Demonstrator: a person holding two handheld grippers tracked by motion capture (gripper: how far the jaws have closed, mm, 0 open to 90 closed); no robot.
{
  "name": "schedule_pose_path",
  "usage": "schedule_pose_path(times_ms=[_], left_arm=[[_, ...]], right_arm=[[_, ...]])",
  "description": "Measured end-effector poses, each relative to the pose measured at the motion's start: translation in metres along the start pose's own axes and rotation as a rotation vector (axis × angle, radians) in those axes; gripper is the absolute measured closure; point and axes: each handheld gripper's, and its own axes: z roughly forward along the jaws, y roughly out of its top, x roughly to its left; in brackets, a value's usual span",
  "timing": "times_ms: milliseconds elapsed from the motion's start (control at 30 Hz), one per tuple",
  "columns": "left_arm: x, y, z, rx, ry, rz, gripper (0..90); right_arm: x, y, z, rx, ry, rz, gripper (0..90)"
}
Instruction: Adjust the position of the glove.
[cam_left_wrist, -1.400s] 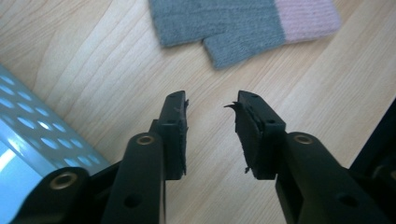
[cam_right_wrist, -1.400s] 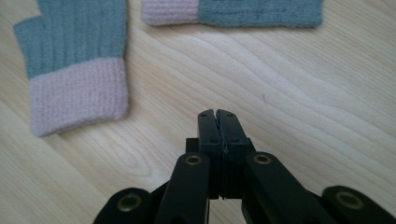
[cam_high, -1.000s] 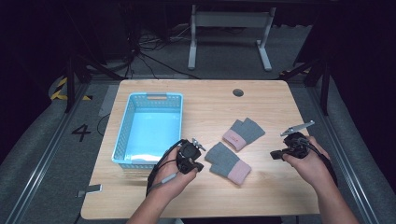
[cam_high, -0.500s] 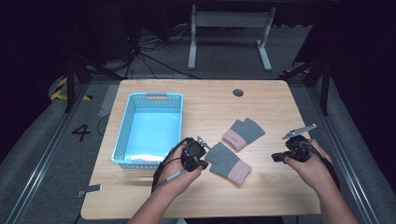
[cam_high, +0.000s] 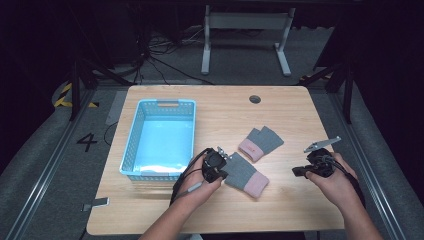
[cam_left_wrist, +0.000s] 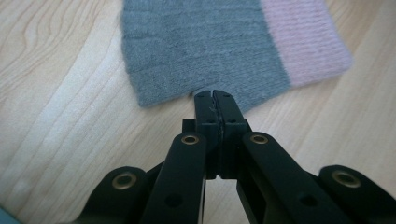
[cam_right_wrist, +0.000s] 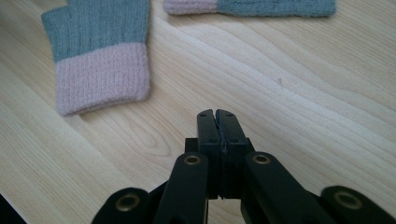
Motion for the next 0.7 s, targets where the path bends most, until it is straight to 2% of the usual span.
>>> schedule_pose_path(times_ms=[267,700], left_arm=[[-0.007,0.001,0.014,0.008,0.001,0.022,90.0],[-0.01,0.001,0.022,0.026,0.011,0.037,90.0]], right_arm=[[0.004,0.001,0.005,0.011,0.003,-0.015,90.0],[0.007,0.001,0.007,0.02,0.004,-0.028,90.0]])
